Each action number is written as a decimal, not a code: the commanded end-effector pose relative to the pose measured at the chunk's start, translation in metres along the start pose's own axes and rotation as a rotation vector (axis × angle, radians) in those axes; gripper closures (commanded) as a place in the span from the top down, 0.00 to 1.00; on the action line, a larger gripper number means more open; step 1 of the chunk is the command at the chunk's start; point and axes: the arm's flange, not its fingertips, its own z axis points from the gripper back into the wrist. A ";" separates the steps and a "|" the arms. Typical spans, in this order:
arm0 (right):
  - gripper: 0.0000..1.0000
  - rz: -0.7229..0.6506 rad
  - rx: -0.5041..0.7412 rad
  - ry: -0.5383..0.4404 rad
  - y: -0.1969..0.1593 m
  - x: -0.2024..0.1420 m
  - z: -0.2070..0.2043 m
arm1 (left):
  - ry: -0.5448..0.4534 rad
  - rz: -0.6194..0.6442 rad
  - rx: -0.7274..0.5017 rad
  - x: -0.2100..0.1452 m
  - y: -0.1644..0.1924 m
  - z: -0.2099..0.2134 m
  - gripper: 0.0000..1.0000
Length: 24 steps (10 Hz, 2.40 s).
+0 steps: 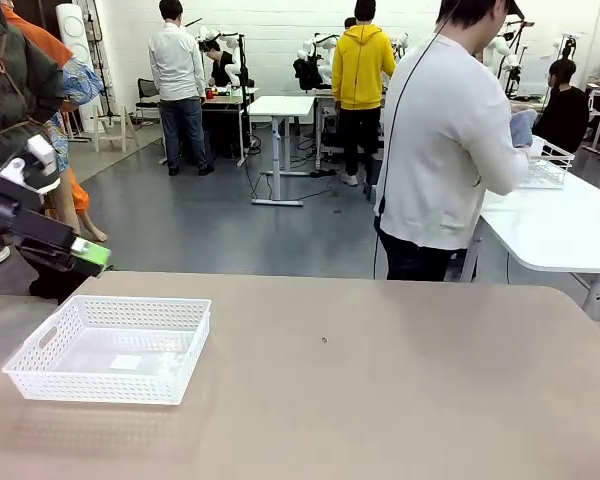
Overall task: Clean and organize the cups into the basket.
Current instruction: Pick up the Organizing basket and move it to the center of the table, then pick up the Reusable plastic cup from the right side of the table and place it inside the Organizing basket.
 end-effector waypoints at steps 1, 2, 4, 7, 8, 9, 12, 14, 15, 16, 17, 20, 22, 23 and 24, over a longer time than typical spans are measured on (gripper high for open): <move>1.00 -0.514 0.504 -0.112 -0.122 -0.148 -0.029 | -0.202 0.591 -0.321 -0.009 0.041 0.027 1.00; 1.00 -0.545 0.502 -0.107 -0.147 -0.165 -0.019 | -0.223 0.634 -0.305 -0.020 0.054 0.045 1.00; 1.00 -0.576 0.424 -0.054 -0.181 -0.193 -0.001 | -0.252 0.633 -0.270 -0.049 0.059 0.087 1.00; 1.00 -0.526 0.289 0.077 -0.184 -0.207 0.017 | -0.202 0.636 -0.120 -0.077 0.052 0.135 1.00; 1.00 -0.497 0.263 0.095 -0.179 -0.207 0.024 | -0.169 0.646 -0.061 -0.083 0.050 0.141 1.00; 1.00 -0.468 0.247 0.094 -0.175 -0.205 0.031 | -0.136 0.659 -0.021 -0.088 0.050 0.146 1.00; 1.00 -0.398 0.239 0.062 -0.165 -0.200 0.040 | -0.143 0.701 0.019 -0.101 0.055 0.157 1.00; 1.00 -0.385 0.225 -0.026 -0.164 -0.194 0.042 | -0.144 0.715 0.026 -0.106 0.060 0.160 1.00; 1.00 -0.368 0.235 -0.090 -0.162 -0.189 0.043 | -0.147 0.721 0.034 -0.107 0.062 0.159 1.00; 1.00 -0.353 0.248 -0.129 -0.161 -0.185 0.043 | -0.148 0.725 0.036 -0.109 0.063 0.156 1.00; 1.00 -0.356 0.252 -0.132 -0.160 -0.182 0.041 | -0.150 0.719 0.016 -0.109 0.064 0.154 1.00; 1.00 -0.370 0.263 -0.101 -0.184 -0.136 0.117 | -0.150 0.703 0.014 -0.107 0.064 0.156 1.00; 1.00 -0.370 0.263 -0.101 -0.184 -0.136 0.117 | -0.150 0.703 0.014 -0.107 0.064 0.156 1.00; 1.00 -0.370 0.263 -0.101 -0.184 -0.136 0.117 | -0.150 0.703 0.014 -0.107 0.064 0.156 1.00; 1.00 -0.370 0.263 -0.101 -0.184 -0.136 0.117 | -0.150 0.703 0.014 -0.107 0.064 0.156 1.00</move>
